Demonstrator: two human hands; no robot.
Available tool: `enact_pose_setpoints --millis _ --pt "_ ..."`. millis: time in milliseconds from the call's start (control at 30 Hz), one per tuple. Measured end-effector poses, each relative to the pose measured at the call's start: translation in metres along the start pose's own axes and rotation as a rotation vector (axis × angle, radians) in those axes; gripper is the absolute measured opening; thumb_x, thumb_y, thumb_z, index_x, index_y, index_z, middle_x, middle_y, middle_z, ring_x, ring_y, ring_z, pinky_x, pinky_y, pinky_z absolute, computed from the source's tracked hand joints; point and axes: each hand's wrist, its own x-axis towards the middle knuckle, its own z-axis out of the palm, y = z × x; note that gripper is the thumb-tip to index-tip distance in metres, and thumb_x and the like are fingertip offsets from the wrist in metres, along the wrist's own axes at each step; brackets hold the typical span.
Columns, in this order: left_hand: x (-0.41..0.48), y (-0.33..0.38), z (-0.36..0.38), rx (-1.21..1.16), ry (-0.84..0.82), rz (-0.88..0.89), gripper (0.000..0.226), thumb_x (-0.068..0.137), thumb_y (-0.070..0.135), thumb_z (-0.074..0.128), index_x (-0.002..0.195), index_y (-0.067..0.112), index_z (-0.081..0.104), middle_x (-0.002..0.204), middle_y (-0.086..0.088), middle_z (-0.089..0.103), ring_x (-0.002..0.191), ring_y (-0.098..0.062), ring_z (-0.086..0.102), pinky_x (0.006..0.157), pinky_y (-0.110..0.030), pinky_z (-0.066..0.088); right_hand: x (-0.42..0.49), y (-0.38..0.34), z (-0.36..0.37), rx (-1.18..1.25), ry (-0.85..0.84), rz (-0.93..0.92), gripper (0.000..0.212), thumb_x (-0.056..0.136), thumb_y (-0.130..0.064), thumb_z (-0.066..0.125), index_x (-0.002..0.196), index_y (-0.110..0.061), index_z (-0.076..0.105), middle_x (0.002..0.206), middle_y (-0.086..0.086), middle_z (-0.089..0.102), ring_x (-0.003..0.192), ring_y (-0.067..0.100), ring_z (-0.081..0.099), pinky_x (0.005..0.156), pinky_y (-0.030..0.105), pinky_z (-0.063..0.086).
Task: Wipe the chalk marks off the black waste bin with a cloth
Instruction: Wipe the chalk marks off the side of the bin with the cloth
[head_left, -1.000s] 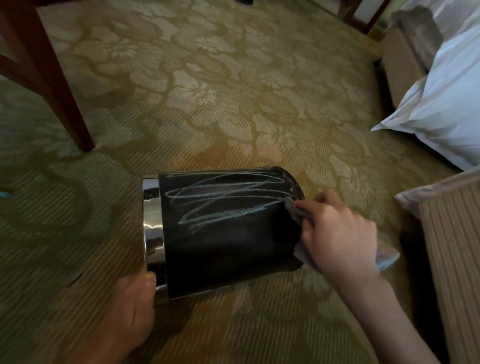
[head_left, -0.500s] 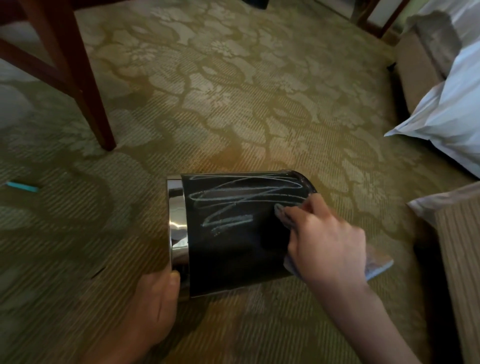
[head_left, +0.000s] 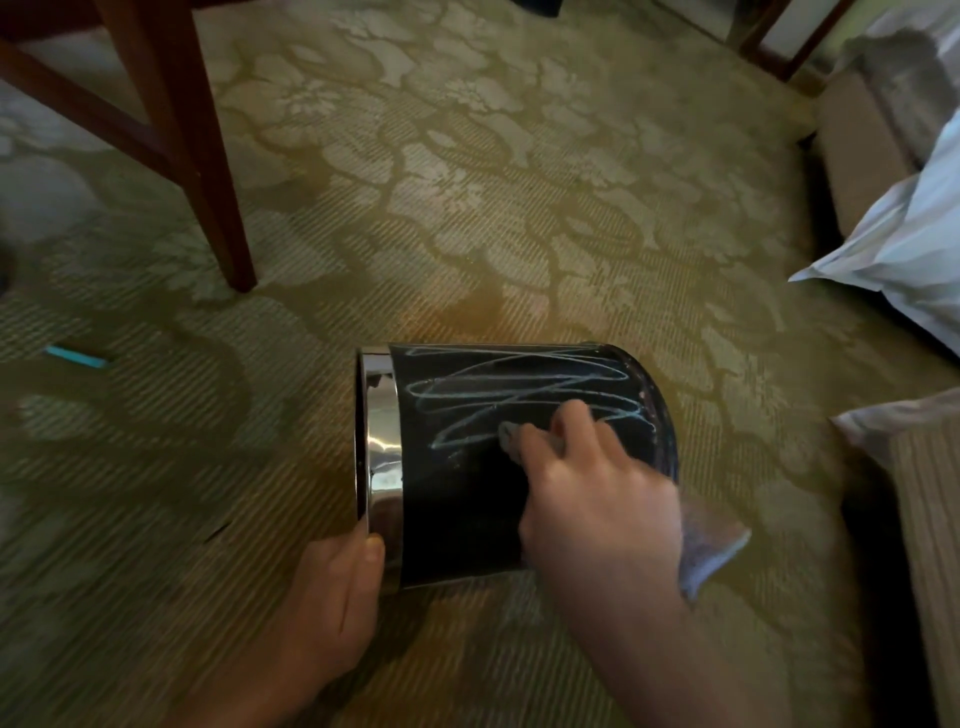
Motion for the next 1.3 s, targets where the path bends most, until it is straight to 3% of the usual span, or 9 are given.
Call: enact_pose_setpoints --millis 133,267,467,633,767,900,1067,1167,1300 --pt "-0.004 0.003 0.000 0.086 0.024 0.031 0.034 0.102 0.019 0.026 0.071 0.030 0.035 0.044 0.012 0.052 0.067 -0.002 0.050 0.058 -0.013 0.039 -0.005 -0.023 0.000 0.076 0.084 -0.236 0.020 0.072 -0.019 0.057 0.087 -0.014 0.069 0.085 0.005 0.057 0.066 0.019 0.053 0.046 0.027 0.032" --pt "0.003 0.009 -0.006 0.071 0.000 0.010 0.041 0.086 0.009 0.035 0.068 0.044 0.026 0.054 0.034 0.027 0.066 0.022 0.047 0.054 0.007 0.030 0.010 0.005 -0.003 -0.018 -0.054 -0.131 0.031 0.063 -0.026 0.072 0.094 -0.023 0.070 0.092 0.000 0.059 0.075 0.019 0.060 0.047 0.026 0.036" --pt "0.001 0.011 -0.006 0.247 -0.115 -0.004 0.060 0.104 0.023 0.011 0.057 0.019 0.048 0.037 0.006 0.047 0.042 -0.010 0.054 0.054 -0.007 0.039 0.006 -0.022 -0.005 0.121 0.038 -0.270 0.030 0.057 -0.026 0.076 0.086 -0.020 0.069 0.086 0.002 0.059 0.067 0.018 0.056 0.049 0.025 0.031" --pt "0.005 0.014 -0.010 0.158 -0.055 0.022 0.033 0.091 0.009 0.033 0.073 0.036 0.033 0.044 0.020 0.040 0.074 -0.006 0.053 0.054 0.004 0.032 0.013 -0.006 -0.006 0.119 0.006 -0.199 0.025 0.061 -0.022 0.073 0.086 -0.026 0.070 0.085 -0.003 0.058 0.069 0.016 0.058 0.050 0.022 0.029" --pt "0.003 0.009 -0.005 0.207 -0.014 0.095 0.035 0.100 0.013 0.025 0.075 0.037 0.029 0.045 0.017 0.042 0.066 -0.003 0.045 0.064 0.001 0.033 0.012 -0.010 -0.008 0.108 0.021 -0.193 0.025 0.061 -0.021 0.067 0.086 -0.023 0.071 0.087 0.000 0.059 0.071 0.019 0.057 0.050 0.025 0.031" --pt "-0.005 0.002 0.001 0.231 0.021 0.152 0.040 0.107 0.024 0.012 0.078 0.023 0.040 0.042 -0.001 0.054 0.068 -0.017 0.044 0.060 -0.025 0.040 0.004 -0.028 -0.007 0.171 0.020 -0.395 0.020 0.063 -0.028 0.065 0.082 -0.022 0.068 0.087 0.001 0.057 0.069 0.016 0.053 0.049 0.025 0.032" --pt "0.001 0.005 -0.003 0.305 0.055 0.122 0.031 0.096 0.011 0.031 0.071 0.029 0.031 0.045 0.015 0.042 0.078 -0.009 0.048 0.069 0.000 0.032 0.024 0.024 -0.002 -0.015 -0.054 -0.033 0.029 0.070 -0.028 0.069 0.098 -0.034 0.069 0.100 -0.007 0.055 0.084 0.016 0.059 0.050 0.025 0.032" --pt "-0.009 -0.005 0.004 0.284 0.095 0.060 0.031 0.101 0.017 0.026 0.073 0.025 0.037 0.046 0.008 0.049 0.074 -0.010 0.048 0.064 -0.012 0.037 0.027 0.037 -0.003 -0.027 -0.044 0.050 0.031 0.080 -0.031 0.059 0.110 -0.037 0.063 0.108 -0.009 0.048 0.094 0.014 0.055 0.054 0.026 0.032" --pt "-0.022 -0.020 0.012 0.325 0.002 0.105 0.053 0.107 0.029 0.010 0.077 0.013 0.050 0.062 -0.013 0.058 0.064 -0.017 0.044 0.053 -0.030 0.029 0.008 -0.013 -0.008 0.178 -0.032 -0.187 0.034 0.064 -0.031 0.074 0.098 -0.026 0.068 0.100 0.002 0.056 0.083 0.020 0.057 0.052 0.030 0.041"
